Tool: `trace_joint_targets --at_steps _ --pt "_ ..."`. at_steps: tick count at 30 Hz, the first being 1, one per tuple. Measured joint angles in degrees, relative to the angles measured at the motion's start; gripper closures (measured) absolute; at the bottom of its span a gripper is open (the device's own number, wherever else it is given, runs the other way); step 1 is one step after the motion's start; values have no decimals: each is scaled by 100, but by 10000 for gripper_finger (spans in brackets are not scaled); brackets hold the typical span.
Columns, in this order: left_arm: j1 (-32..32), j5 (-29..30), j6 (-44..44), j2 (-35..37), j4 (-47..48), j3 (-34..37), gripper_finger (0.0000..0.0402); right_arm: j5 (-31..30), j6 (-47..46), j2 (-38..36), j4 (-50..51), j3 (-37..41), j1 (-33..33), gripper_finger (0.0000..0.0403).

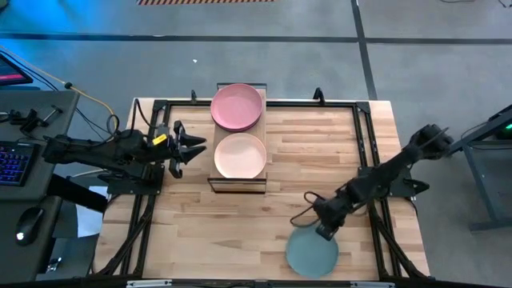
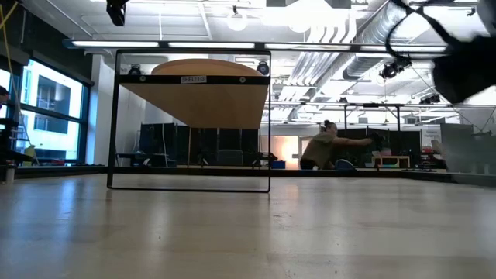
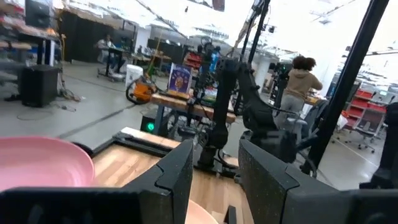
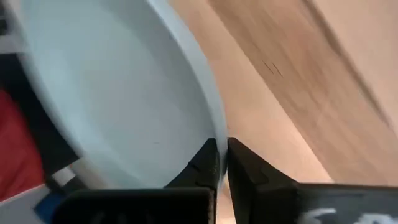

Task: Place and stack plates onto a shelf
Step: Stack the gray plate on top of the light orange plate on the shelf

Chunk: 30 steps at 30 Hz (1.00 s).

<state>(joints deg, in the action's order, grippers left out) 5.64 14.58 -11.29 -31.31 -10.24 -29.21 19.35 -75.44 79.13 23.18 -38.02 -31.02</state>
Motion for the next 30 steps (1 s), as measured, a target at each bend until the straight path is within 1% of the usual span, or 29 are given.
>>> trace_joint_targets --at_steps 2,6,10,13,15,18,21,26,30 --pt "1 96 95 33 -27 -4 284 54 381 -475 -31 7 201 402" --pt "-17 298 114 150 -34 -4 284 131 1186 -1505 -474 4 647 402" --pt "-83 325 196 308 -41 -4 284 186 1176 -2260 -511 -7 1328 402" --pt "-134 327 199 392 -40 -4 284 141 1121 -2450 -636 -16 1934 403" --pt "-159 327 199 430 -40 -4 284 14 1246 -2357 -648 -188 2312 403" --pt "-163 327 198 440 -42 -4 284 -24 1667 -1936 -626 -770 2859 403" --pt "-161 402 197 438 -44 -4 284 -39 2124 -1345 -278 -1726 3368 403" --pt "-161 421 197 438 -44 -4 284 -314 3063 -239 961 -3452 4153 403" --pt "-161 421 293 438 -46 -4 284 -309 3460 582 1331 -4416 4640 403"
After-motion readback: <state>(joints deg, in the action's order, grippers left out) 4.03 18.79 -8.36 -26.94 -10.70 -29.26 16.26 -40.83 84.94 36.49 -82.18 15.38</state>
